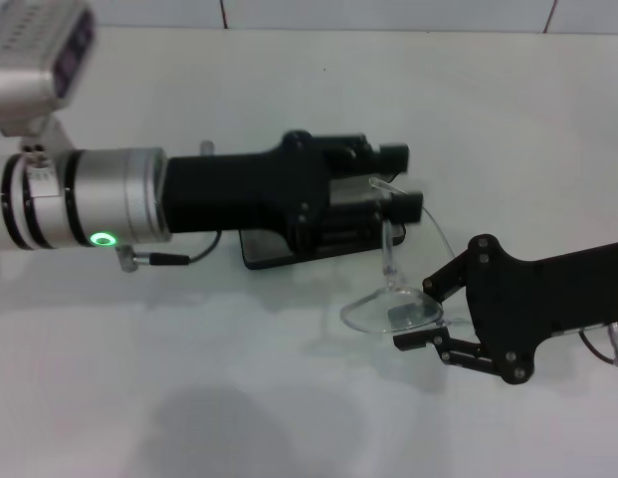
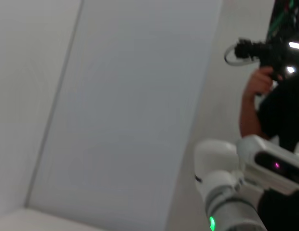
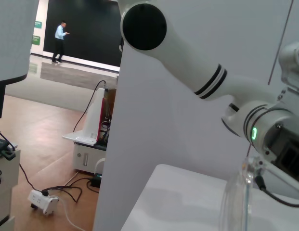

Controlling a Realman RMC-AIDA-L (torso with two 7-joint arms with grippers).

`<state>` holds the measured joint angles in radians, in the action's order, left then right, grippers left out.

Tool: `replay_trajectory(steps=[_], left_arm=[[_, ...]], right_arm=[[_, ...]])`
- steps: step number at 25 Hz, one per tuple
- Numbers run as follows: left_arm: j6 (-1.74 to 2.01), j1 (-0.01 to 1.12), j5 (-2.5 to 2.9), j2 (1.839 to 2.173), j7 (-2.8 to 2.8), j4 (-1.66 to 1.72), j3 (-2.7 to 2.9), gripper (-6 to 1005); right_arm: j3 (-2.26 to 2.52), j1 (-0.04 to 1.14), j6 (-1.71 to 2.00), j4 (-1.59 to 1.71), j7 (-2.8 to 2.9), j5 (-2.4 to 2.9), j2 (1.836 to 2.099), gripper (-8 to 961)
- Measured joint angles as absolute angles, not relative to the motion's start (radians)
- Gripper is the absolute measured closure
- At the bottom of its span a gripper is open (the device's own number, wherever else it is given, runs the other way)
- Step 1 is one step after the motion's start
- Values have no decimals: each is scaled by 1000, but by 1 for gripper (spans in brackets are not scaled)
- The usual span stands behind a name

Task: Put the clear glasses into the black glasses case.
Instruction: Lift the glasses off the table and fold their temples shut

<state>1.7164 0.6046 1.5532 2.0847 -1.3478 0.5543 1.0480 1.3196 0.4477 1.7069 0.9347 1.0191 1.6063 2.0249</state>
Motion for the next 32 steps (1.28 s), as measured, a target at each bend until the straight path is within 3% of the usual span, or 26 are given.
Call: replay_trajectory(steps=[10,18,21,25,32], left_arm=[[1706,627,1654,2082,-1427,561,1061,438],[1617,617,1676,2057,-1446,556,1006,438],[1555,627,1722,2063,-1464,555,1008,438],[1495,655,1742,2090,-1458,554,1016,438],[1498,694,1596,2093,-1330,494,1057,437]], right_arm=[[1310,433,1731,937,975,1605,2019,831],[1193,334,1968,916,714,1508,2017,831],[1217,333,2057,875,600,1476,2021,831],[1303,425,2067,744,585,1415,2023,831],[1315,656,1990,407,618,1393,2024,831]])
